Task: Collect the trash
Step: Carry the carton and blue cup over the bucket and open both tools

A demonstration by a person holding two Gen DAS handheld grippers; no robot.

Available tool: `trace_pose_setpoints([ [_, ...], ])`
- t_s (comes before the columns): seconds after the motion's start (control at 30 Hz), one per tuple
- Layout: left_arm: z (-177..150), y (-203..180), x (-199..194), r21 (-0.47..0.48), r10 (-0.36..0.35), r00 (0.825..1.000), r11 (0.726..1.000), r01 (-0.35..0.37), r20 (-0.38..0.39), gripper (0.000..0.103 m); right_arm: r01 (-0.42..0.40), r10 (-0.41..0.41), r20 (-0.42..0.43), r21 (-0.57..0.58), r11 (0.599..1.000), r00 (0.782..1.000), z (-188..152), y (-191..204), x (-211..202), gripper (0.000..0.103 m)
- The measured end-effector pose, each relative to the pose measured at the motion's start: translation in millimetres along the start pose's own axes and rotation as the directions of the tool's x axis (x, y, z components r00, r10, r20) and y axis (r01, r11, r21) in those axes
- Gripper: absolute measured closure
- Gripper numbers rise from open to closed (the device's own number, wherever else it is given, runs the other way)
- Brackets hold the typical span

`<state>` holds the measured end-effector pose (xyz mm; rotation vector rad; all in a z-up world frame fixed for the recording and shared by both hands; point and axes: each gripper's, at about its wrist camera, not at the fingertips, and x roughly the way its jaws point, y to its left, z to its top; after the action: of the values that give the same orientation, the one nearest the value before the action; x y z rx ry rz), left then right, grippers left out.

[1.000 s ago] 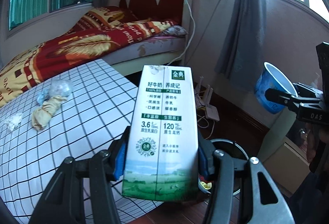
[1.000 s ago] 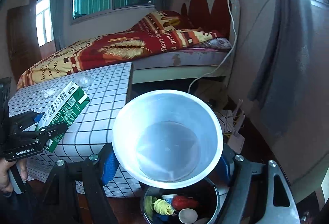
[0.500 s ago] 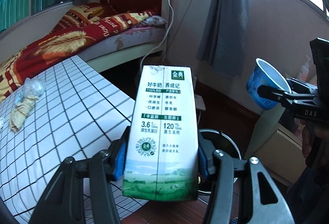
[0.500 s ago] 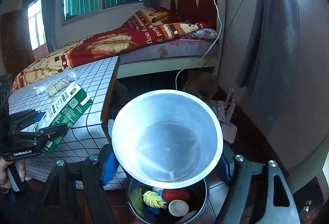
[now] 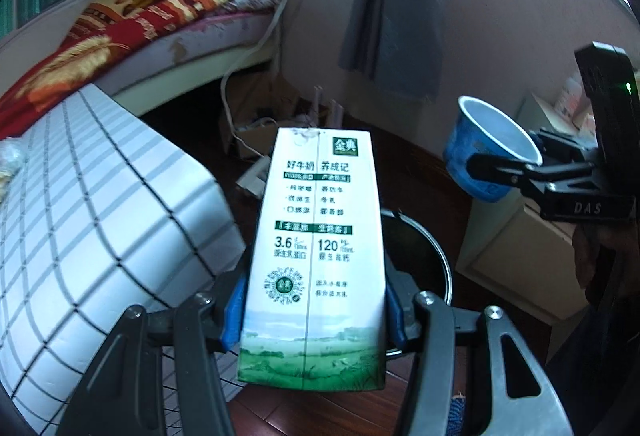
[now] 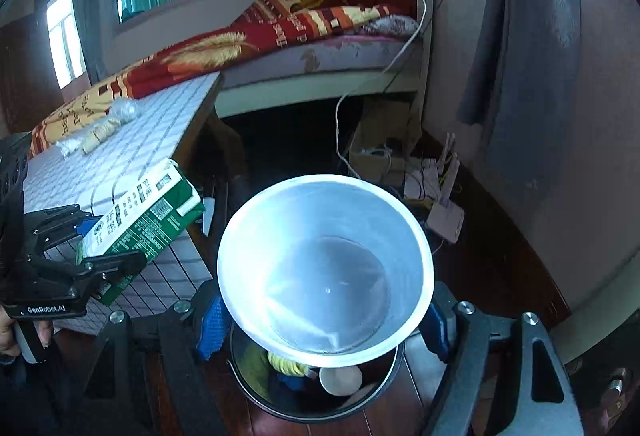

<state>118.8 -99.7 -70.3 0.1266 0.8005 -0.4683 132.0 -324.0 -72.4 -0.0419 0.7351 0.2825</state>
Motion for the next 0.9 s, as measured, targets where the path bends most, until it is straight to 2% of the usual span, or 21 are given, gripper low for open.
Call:
trace_pose_setpoints([
  [0.23, -8.9, -10.9, 32.1, 0.025, -0.045, 0.995, 0.999, 0.047, -0.084, 0.047, -0.014, 0.009, -0.086, -0.063, 0.998, 0.996, -19.5, -2.5, 28.0, 0.024],
  [0.43, -18.4, -15.9, 54.8, 0.023, -0.083, 0.987, 0.996, 0.087, -0.135, 0.047, -0.048, 0.022, -0.201, -0.125, 0.991, 0.979, -39.0, -2.8, 66.7, 0.024],
  [0.5, -20.6, -16.2, 63.9, 0.007, -0.119, 0.981, 0.993, 0.121, -0.156, 0.046, -0.072, 0.036, -0.233, -0.151, 0.986, 0.972, -44.4, 0.3, 80.7, 0.024],
  [0.53, -22.8, -13.9, 70.8, -0.024, -0.139, 0.976, 0.99, 0.137, -0.165, 0.038, -0.069, 0.027, -0.245, -0.163, 0.984, 0.969, -46.5, 1.7, 86.4, 0.023],
  [0.57, -23.5, -10.7, 77.0, -0.046, -0.135, 0.974, 0.991, 0.128, -0.182, 0.029, -0.057, 0.009, -0.262, -0.177, 0.983, 0.965, -50.8, 1.5, 95.9, 0.016],
  [0.6, -25.3, -8.0, 82.4, -0.071, -0.125, 0.972, 0.991, 0.113, -0.2, 0.016, -0.041, -0.015, -0.292, -0.186, 0.982, 0.956, -56.1, -0.1, 106.2, 0.004],
  [0.63, -27.2, -5.8, 83.4, -0.085, -0.123, 0.972, 0.991, 0.107, -0.2, 0.008, -0.029, -0.035, -0.324, -0.192, 0.981, 0.946, -63.0, -3.1, 115.2, 0.0],
  [0.7, -32.4, -1.8, 78.6, -0.096, -0.068, 0.98, 0.994, 0.051, -0.187, 0.003, -0.009, -0.054, -0.368, -0.167, 0.986, 0.928, -73.3, -11.9, 124.2, 0.0],
  [0.8, -39.9, 2.5, 73.7, -0.095, -0.021, 0.982, 0.995, 0.003, -0.188, 0.0, 0.01, -0.069, -0.367, -0.161, 0.987, 0.928, -74.2, -15.2, 122.5, 0.0],
  [0.9, -45.1, 6.5, 67.4, -0.094, 0.016, 0.984, 0.995, -0.033, -0.178, 0.0, 0.03, -0.084, -0.343, -0.161, 0.986, 0.935, -71.0, -16.1, 115.3, 0.0],
])
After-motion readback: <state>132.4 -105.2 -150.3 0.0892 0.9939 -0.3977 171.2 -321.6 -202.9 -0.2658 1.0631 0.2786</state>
